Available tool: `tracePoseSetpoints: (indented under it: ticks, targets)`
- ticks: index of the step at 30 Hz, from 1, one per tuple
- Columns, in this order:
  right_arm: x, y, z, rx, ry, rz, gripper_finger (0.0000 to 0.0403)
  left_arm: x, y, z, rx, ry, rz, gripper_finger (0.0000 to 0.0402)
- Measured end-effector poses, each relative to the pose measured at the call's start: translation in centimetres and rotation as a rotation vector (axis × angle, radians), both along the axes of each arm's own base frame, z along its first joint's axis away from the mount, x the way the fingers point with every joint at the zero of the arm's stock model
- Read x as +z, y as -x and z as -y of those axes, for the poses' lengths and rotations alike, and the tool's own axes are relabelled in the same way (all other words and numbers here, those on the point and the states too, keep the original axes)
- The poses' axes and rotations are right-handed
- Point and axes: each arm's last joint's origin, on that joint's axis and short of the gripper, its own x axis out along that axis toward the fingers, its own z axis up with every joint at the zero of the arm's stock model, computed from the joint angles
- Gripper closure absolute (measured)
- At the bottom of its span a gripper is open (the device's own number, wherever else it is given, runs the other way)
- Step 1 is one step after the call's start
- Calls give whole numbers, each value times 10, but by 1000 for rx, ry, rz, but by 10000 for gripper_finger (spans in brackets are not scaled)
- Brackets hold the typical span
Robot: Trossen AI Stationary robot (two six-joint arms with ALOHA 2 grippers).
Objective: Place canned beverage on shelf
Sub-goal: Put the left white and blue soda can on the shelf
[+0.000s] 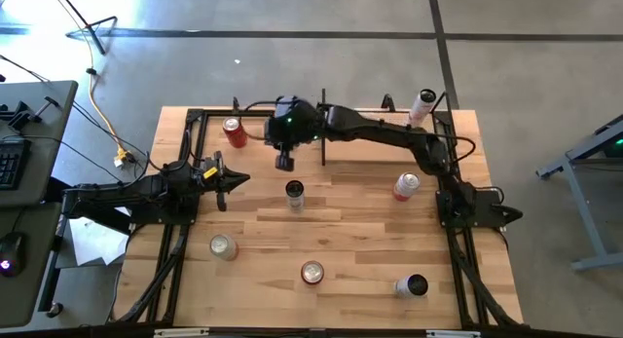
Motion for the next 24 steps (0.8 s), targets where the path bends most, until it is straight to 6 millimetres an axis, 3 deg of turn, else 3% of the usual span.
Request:
tracePoseSetpoints:
  ticks: [6, 9, 12, 18, 24]
  targets:
    - [-35, -9, -9, -27, -29, 23, 403, 0, 0, 0, 0, 4, -4, 401]
    - [-35, 0, -14, -44, -12, 51, 403, 0, 0, 0, 1, 3, -2, 401]
    - [-27, 16, -22, -60, -17, 97, 403, 0, 0, 0, 5, 2, -1, 401]
    - [-36, 57, -42, -81, -48, 180, 403, 0, 0, 0, 8, -6, -3, 401]
    - [-61, 110, -71, -87, -92, 262, 403, 0, 0, 0, 11, -8, -2, 401]
